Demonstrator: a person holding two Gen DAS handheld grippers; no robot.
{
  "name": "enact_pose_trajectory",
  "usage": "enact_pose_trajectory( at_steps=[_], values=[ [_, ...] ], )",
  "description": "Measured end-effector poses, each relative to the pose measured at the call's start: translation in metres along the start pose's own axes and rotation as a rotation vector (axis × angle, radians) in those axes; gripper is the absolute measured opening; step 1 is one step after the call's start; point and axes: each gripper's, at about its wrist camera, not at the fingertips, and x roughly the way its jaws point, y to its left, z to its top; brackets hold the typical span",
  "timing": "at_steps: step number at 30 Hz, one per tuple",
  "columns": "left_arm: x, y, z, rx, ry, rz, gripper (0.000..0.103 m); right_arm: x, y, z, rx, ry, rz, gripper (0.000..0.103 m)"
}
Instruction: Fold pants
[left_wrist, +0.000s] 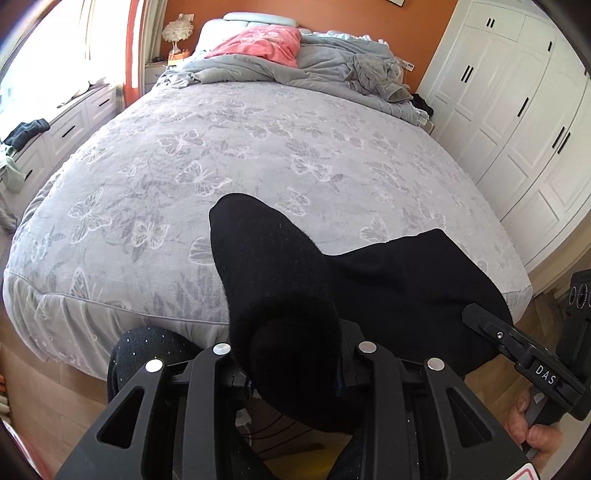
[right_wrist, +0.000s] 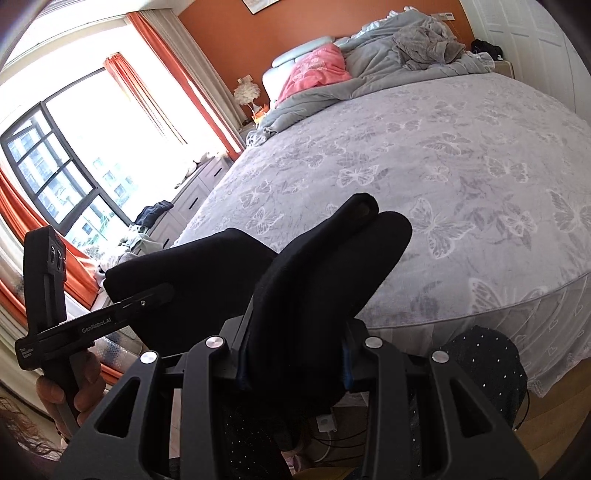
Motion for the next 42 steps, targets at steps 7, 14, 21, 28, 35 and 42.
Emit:
enact_pose_trajectory(
  at_steps=[7, 14, 21, 28, 35, 42],
  values=[
    [-0.035, -0.01, 0.04, 0.037, -0.128, -0.021, 0.026, -0.024, 0.018, 0.043, -0.046, -0.115, 0.037, 0.034],
    [-0.061, -0.021, 0.095, 0.088, -0.266, -0.024, 0.026, -0.032, 0.029, 0.098, -0.104, -0.227, 0.071, 0.034],
    [-0.073, -0.026, 0.155, 0.125, -0.395, -0.023, 0.026, -0.025, 0.038, 0.162, -0.167, -0.353, 0.105, 0.034],
    [-0.056, -0.027, 0.225, 0.155, -0.489, 0.011, 0.026, 0.006, 0.039, 0.235, -0.229, -0.445, 0.108, 0.034],
    [-0.018, -0.019, 0.297, 0.16, -0.543, 0.039, 0.026, 0.046, 0.028, 0.297, -0.259, -0.522, 0.118, 0.034],
    [0.025, -0.011, 0.352, 0.175, -0.589, 0.07, 0.026, 0.096, 0.006, 0.342, -0.256, -0.561, 0.124, 0.034]
  ],
)
